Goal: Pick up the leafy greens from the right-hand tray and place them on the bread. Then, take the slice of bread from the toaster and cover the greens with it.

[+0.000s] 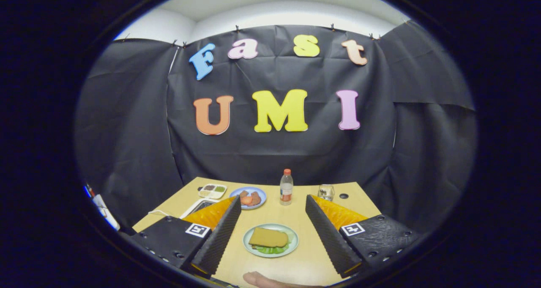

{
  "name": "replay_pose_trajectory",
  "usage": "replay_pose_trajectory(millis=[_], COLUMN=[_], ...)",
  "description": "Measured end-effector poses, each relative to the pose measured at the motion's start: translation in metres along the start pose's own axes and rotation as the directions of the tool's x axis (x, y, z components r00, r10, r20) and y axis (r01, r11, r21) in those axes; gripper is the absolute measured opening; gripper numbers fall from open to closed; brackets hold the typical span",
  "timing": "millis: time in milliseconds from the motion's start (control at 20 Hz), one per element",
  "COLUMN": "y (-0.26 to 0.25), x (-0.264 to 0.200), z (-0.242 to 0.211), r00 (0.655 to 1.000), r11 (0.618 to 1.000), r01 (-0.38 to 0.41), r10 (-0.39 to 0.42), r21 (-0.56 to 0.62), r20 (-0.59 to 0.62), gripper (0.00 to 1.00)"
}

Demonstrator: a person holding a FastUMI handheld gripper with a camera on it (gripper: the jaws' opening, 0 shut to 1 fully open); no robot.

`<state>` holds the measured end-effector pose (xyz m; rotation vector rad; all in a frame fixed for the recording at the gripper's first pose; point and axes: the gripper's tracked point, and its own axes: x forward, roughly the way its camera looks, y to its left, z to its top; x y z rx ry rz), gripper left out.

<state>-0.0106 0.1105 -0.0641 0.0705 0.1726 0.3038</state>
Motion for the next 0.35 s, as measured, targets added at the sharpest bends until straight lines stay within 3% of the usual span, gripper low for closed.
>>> replay_pose_trajectory(millis=[150,350], y=[-0.001,0.017], x=[-0.021,-0.048], z=[0.016,0.032], r00=[0.994,0.978], r11=[0.997,0.992], r01=[0.068,0.095], r10=[-0.065,-0.077], r21=[-0.033,-0.085], r20=[0.086,0.193], gripper=[0.96,0.96])
